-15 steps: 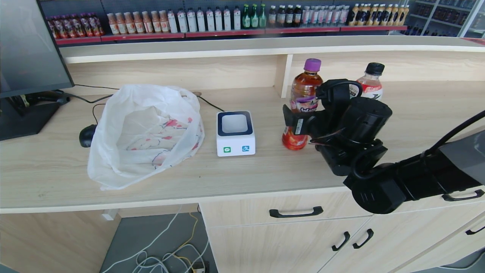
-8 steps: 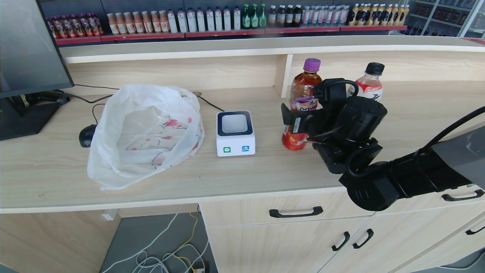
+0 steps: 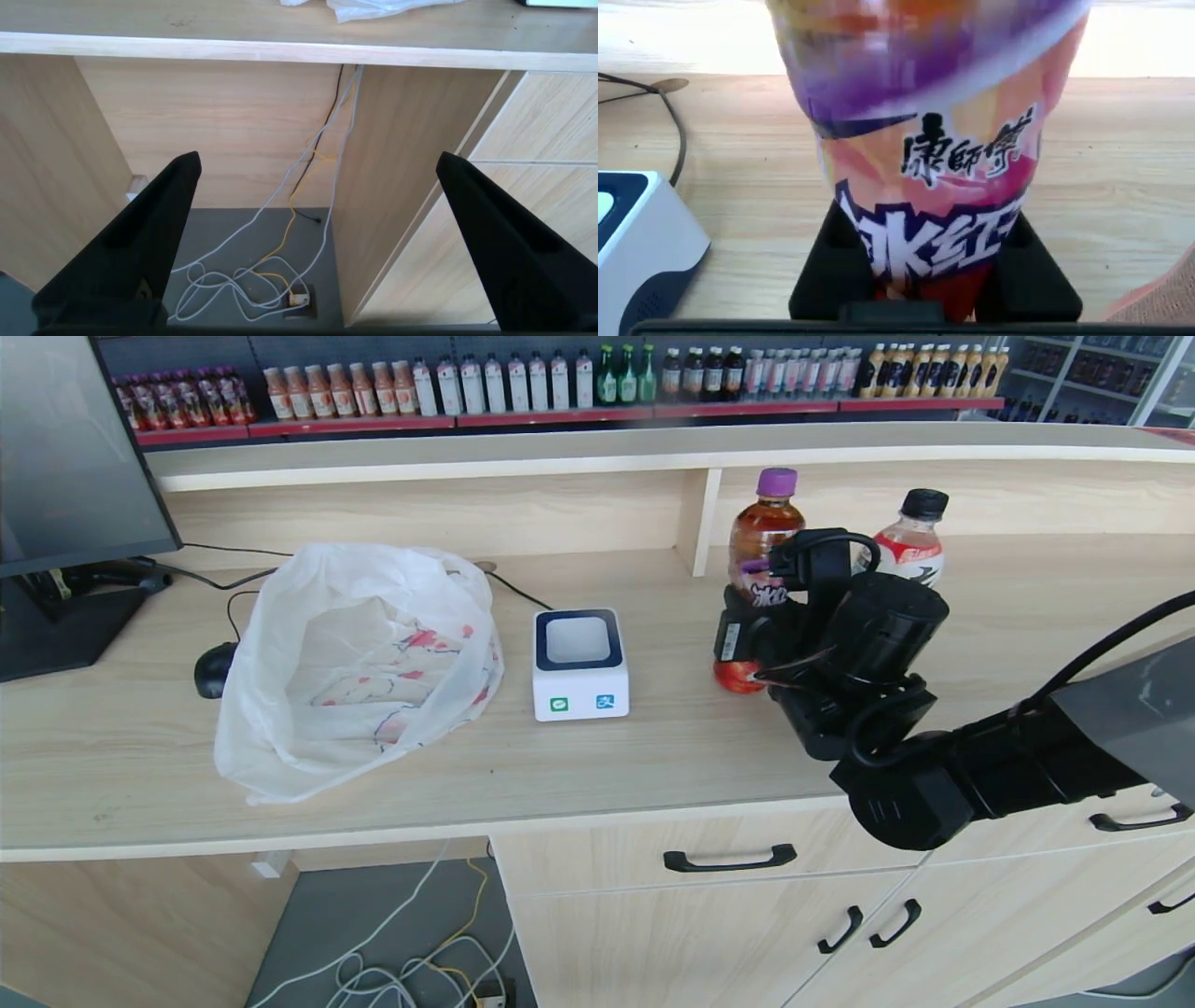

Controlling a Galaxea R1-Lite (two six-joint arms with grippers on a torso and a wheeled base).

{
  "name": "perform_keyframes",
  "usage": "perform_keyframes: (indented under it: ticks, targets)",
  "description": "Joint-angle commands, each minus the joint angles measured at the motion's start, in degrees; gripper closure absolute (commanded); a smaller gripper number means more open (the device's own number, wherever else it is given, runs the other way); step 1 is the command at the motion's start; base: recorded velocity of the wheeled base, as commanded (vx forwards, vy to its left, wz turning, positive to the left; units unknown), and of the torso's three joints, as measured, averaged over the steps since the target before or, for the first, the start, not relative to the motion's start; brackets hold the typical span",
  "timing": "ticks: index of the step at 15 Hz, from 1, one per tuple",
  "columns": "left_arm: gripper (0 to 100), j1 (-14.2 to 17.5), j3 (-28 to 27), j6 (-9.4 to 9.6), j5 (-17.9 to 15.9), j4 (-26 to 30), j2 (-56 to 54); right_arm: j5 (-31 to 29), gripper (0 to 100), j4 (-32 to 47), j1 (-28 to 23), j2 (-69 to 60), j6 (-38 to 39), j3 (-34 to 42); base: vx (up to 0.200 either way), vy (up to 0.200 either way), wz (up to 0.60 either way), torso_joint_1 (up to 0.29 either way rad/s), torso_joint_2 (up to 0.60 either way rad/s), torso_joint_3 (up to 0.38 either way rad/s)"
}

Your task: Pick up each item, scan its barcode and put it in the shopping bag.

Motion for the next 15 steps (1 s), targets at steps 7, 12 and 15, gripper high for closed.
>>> perform_keyframes:
  ticks: [7,12,15]
  targets:
    - [0,0.00,0.00,0.00,0.00,0.01,-0.02,-0.01,100,-2.81,0.07,-0.70,-0.06,-0.56,0.000,0.000,0.00,0.000,0.00,0.000]
    - [0,0.00,0.00,0.00,0.00,0.01,0.06,-0.01,100,-2.99,0.16,-2.02,-0.15,-0.38,0.000,0.000,0.00,0.000,0.00,0.000]
    - [0,0.00,0.00,0.00,0.00,0.01,0.06,-0.10,100,-3.69,0.60,-4.30,-0.15,1.20,0.000,0.000,0.00,0.000,0.00,0.000]
